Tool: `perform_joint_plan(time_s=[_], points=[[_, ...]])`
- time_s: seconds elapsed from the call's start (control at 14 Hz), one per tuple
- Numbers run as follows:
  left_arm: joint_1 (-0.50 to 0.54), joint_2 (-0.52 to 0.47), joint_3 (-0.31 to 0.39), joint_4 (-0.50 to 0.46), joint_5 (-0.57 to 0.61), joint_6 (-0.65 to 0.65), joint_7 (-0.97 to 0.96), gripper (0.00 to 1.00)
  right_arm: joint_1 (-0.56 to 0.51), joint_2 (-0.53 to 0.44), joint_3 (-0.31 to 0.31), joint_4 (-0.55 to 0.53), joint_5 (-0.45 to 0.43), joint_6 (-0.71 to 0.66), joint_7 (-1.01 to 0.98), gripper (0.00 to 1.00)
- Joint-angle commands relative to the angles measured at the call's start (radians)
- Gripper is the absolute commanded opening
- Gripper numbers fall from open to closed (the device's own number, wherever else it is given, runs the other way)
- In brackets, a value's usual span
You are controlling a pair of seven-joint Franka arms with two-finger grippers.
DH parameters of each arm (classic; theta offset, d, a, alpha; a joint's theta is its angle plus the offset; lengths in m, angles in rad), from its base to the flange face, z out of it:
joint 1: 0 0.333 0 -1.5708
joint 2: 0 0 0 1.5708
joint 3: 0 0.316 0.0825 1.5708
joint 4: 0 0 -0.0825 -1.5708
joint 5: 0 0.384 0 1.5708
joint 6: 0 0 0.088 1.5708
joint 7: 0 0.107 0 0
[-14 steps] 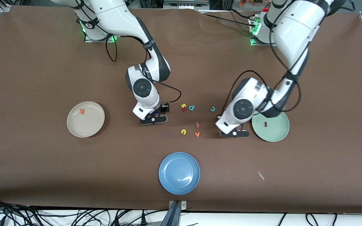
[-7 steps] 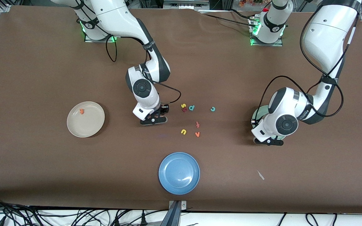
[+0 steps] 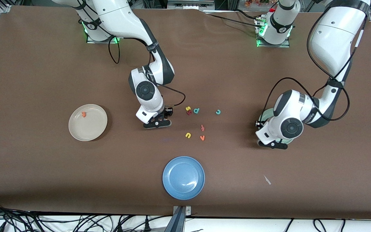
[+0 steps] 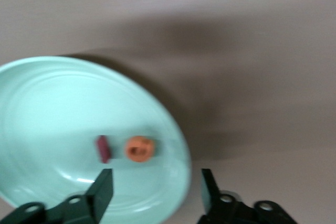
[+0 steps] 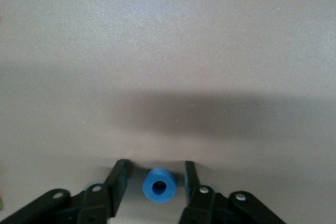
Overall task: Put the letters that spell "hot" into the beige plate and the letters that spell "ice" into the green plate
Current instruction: 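Place orange e on the green plate with the left gripper while right lifts o, then drop blue o on the beige plate while the left gripper grasps cyan c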
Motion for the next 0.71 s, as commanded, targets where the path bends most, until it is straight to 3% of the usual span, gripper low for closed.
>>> perform_joint_plan(time_s=[0.0,0.14,0.29,0.64], points=[[-0.018,-0.026,-0.08,-0.001,0.008,-0.01,-0.099,1.0,-0.002,0.01,0.005,0.009,0.027,-0.008,-0.029,0.45],[-0.043,-0.021,-0.127,-0.001,0.01,-0.009,-0.227,1.0,-0.002,0.007,0.005,0.0,0.027,-0.009,-0.029,0.2],[-0.087,-0.017,-0.125,-0.001,0.022,-0.007,-0.324,1.0,-0.002,0.001,0.005,-0.011,0.027,-0.009,-0.029,0.2],[-0.078,-0.008,-0.127,0.005,-0.003,0.002,-0.332,1.0,-0.002,0.001,0.005,-0.011,0.027,-0.008,-0.029,0.17]])
